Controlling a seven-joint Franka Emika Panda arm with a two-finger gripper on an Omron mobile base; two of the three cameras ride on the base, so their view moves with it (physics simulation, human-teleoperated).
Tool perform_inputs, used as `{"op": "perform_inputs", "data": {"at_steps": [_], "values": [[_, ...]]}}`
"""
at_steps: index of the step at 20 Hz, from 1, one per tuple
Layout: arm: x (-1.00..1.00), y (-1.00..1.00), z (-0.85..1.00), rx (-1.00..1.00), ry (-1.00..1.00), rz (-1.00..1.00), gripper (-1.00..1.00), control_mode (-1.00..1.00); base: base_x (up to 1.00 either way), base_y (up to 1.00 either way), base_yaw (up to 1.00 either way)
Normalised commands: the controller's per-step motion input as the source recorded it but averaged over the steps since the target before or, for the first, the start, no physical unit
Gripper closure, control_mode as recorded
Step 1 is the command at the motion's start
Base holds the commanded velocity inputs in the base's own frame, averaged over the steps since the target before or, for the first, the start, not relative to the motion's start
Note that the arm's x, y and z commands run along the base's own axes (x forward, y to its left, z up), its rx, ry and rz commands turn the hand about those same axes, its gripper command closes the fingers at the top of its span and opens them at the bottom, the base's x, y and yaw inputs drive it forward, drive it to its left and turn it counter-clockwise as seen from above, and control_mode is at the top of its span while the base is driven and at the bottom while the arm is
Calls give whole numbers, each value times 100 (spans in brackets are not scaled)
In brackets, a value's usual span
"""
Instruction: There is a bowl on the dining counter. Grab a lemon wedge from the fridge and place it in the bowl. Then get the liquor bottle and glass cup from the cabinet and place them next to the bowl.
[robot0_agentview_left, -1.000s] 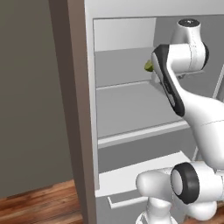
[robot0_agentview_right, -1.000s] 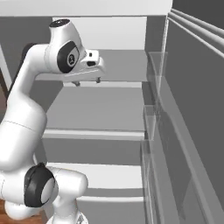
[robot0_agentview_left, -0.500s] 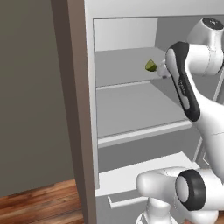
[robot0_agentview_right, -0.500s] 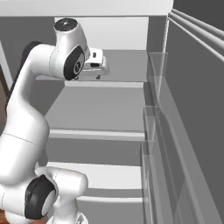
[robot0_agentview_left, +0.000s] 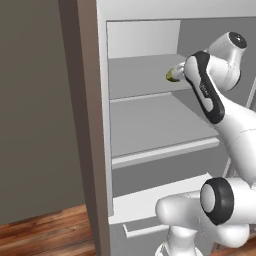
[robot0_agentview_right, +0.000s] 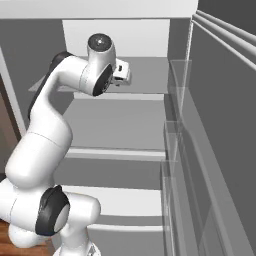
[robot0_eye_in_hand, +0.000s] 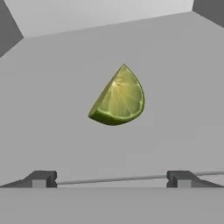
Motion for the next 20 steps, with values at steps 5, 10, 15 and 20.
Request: {"op": "perform_inputs", "data": {"at_steps": [5, 10, 15, 20], "values": [[59, 0, 31, 11, -2, 0, -100, -100, 0, 0, 0], [62, 0, 3, 2, 0, 0, -100, -100, 0, 0, 0], [48, 0, -11, 0, 0, 0, -100, -100, 0, 0, 0], [5, -14, -14, 0, 0, 0, -100, -100, 0, 0, 0]]}}
